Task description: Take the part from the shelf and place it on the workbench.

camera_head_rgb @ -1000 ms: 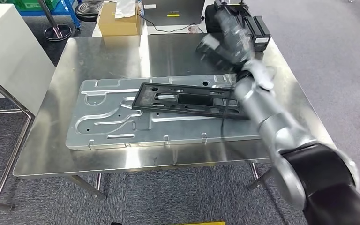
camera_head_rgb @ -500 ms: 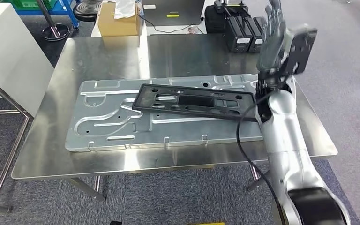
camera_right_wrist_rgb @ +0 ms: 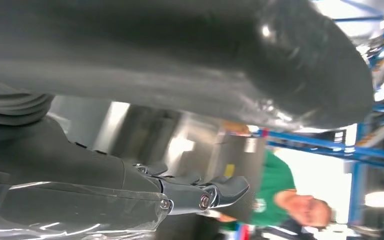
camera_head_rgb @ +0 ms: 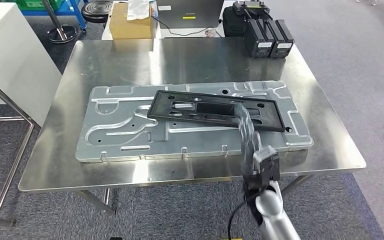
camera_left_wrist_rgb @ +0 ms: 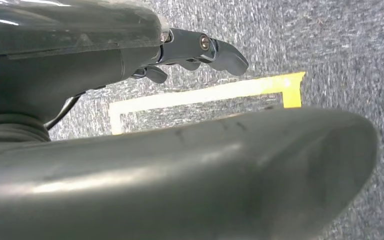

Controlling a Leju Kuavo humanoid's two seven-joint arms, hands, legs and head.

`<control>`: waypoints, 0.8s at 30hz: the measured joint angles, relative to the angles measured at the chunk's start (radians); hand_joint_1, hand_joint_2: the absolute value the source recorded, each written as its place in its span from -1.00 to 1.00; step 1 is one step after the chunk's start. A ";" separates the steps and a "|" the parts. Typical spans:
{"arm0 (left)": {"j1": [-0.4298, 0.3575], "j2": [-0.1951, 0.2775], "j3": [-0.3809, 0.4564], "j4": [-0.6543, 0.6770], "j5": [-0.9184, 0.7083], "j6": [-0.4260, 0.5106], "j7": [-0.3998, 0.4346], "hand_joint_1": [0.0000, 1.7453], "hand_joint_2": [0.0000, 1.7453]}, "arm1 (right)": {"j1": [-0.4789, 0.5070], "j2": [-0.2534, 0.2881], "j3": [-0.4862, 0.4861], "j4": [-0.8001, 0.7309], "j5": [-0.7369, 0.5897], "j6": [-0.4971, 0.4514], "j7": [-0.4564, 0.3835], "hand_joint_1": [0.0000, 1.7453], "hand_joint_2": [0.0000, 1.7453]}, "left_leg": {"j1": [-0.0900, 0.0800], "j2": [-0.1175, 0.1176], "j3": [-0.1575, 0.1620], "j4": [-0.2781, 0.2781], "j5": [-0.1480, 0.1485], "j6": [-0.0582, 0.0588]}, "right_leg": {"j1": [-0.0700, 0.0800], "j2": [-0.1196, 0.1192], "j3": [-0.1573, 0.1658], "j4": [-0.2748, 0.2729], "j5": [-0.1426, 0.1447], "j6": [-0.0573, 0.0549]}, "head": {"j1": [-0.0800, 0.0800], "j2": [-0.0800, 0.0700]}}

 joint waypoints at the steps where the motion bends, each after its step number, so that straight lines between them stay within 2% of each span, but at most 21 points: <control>1: 0.001 0.000 0.002 0.000 0.000 0.002 0.000 -1.00 -1.00 | 0.026 0.004 0.010 -0.001 0.000 -0.011 0.000 -1.00 -1.00 | 0.000 0.001 0.002 -0.002 -0.001 -0.005 | 0.000 0.001 0.002 -0.005 0.002 -0.001 | 0.001 0.000; 3: 0.001 0.002 0.005 0.000 0.002 0.004 0.001 -1.00 -1.00 | 0.073 0.014 0.030 -0.003 0.004 -0.029 0.005 -1.00 -1.00 | -0.001 0.003 0.004 0.010 -0.016 -0.016 | -0.009 0.001 0.014 -0.023 0.010 -0.002 | 0.000 0.000; 4: 0.001 0.004 0.007 0.000 0.004 0.005 0.002 -1.00 -1.00 | 0.091 0.020 0.040 -0.003 0.007 -0.036 0.008 -1.00 -1.00 | 0.000 0.003 -0.008 0.042 -0.039 -0.022 | -0.014 0.000 0.020 -0.031 0.013 -0.002 | -0.001 0.000; 5: 0.001 0.006 0.010 0.000 0.006 0.006 0.003 -1.00 -1.00 | 0.109 0.025 0.049 -0.003 0.011 -0.043 0.013 -1.00 -1.00 | 0.002 0.004 -0.029 0.094 -0.071 -0.028 | -0.017 0.000 0.024 -0.036 0.015 -0.002 | -0.002 0.000; 7: 0.002 0.010 0.016 0.000 0.011 0.006 0.006 -1.00 -1.00 | 0.138 0.032 0.063 0.000 0.014 -0.052 0.021 -1.00 -1.00 | 0.009 0.004 -0.091 0.227 -0.134 -0.040 | -0.018 0.000 0.024 -0.034 0.015 -0.004 | -0.004 0.000; 8: 0.003 0.012 0.018 0.000 0.014 0.005 0.007 -1.00 -1.00 | 0.149 0.033 0.066 0.003 0.013 -0.054 0.023 -1.00 -1.00 | 0.012 0.004 -0.109 0.265 -0.144 -0.044 | -0.019 0.000 0.024 -0.033 0.014 -0.003 | -0.004 0.000; 9: 0.005 0.014 0.020 0.000 0.017 0.002 0.008 -1.00 -1.00 | 0.158 0.034 0.069 0.007 0.011 -0.055 0.024 -1.00 -1.00 | 0.015 0.004 -0.109 0.268 -0.135 -0.049 | -0.020 0.000 0.023 -0.030 0.014 -0.002 | -0.004 0.000; 10: 0.005 0.016 0.022 0.000 0.020 -0.001 0.010 -1.00 -1.00 | 0.165 0.035 0.070 0.011 0.008 -0.057 0.026 -1.00 -1.00 | 0.018 0.005 -0.087 0.227 -0.108 -0.051 | -0.022 0.001 0.022 -0.025 0.013 0.000 | -0.004 0.000; 12: 0.004 0.019 0.027 0.000 0.029 -0.011 0.012 -1.00 -1.00 | 0.174 0.037 0.072 0.020 0.000 -0.060 0.029 -1.00 -1.00 | 0.023 0.004 -0.014 0.091 -0.048 -0.053 | -0.023 0.003 0.019 -0.011 0.008 0.009 | -0.004 0.000; 13: 0.002 0.020 0.030 0.000 0.033 -0.016 0.013 -1.00 -1.00 | 0.177 0.038 0.072 0.025 -0.004 -0.062 0.031 -1.00 -1.00 | 0.023 0.003 0.011 0.041 -0.029 -0.048 | -0.021 0.004 0.016 -0.003 0.004 0.015 | -0.004 0.000; 14: 0.002 0.020 0.033 0.000 0.036 -0.020 0.014 -1.00 -1.00 | 0.178 0.039 0.072 0.029 -0.007 -0.064 0.032 -1.00 -1.00 | 0.022 0.001 0.023 0.016 -0.021 -0.042 | -0.020 0.005 0.013 0.003 0.003 0.021 | -0.003 0.000; 17: 0.002 0.022 0.042 0.000 0.041 -0.024 0.014 -1.00 -1.00 | 0.181 0.039 0.073 0.037 -0.011 -0.069 0.033 -1.00 -1.00 | 0.018 0.001 0.017 0.012 -0.012 -0.019 | -0.022 0.007 0.007 0.010 0.004 0.037 | -0.003 0.000; 18: 0.001 0.022 0.043 0.000 0.042 -0.024 0.014 -1.00 -1.00 | 0.182 0.040 0.072 0.040 -0.012 -0.070 0.034 -1.00 -1.00 | 0.019 0.002 0.014 0.011 -0.007 -0.012 | -0.023 0.008 0.002 0.020 -0.008 0.042 | -0.003 0.000; 19: 0.001 0.022 0.045 0.000 0.043 -0.024 0.014 -1.00 -1.00 | 0.183 0.040 0.072 0.042 -0.013 -0.072 0.035 -1.00 -1.00 | 0.020 0.004 0.008 0.009 -0.001 -0.004 | -0.025 0.008 -0.009 0.047 -0.035 0.047 | -0.002 0.000; 20: 0.000 0.022 0.045 0.000 0.043 -0.024 0.014 -1.00 -1.00 | 0.183 0.040 0.072 0.045 -0.015 -0.074 0.036 -1.00 -1.00 | 0.020 0.005 0.000 0.009 0.005 0.001 | -0.027 0.007 -0.028 0.096 -0.076 0.051 | -0.002 0.000; 22: 0.000 0.022 0.046 0.000 0.043 -0.023 0.014 -1.00 -1.00 | 0.184 0.040 0.069 0.053 -0.018 -0.076 0.037 -1.00 -1.00 | 0.018 0.007 -0.020 0.009 0.018 0.006 | -0.029 0.007 -0.074 0.229 -0.164 0.058 | -0.002 0.000; 23: 0.001 0.023 0.046 0.000 0.043 -0.023 0.014 -1.00 -1.00 | 0.184 0.040 0.068 0.059 -0.020 -0.077 0.037 -1.00 -1.00 | 0.016 0.008 -0.031 0.009 0.025 0.006 | -0.029 0.007 -0.087 0.279 -0.189 0.059 | -0.002 0.000; 24: 0.001 0.023 0.046 0.000 0.043 -0.023 0.014 -1.00 -1.00 | 0.184 0.040 0.066 0.066 -0.022 -0.079 0.038 -1.00 -1.00 | 0.014 0.008 -0.041 0.009 0.033 0.006 | -0.028 0.007 -0.081 0.294 -0.193 0.057 | -0.002 0.000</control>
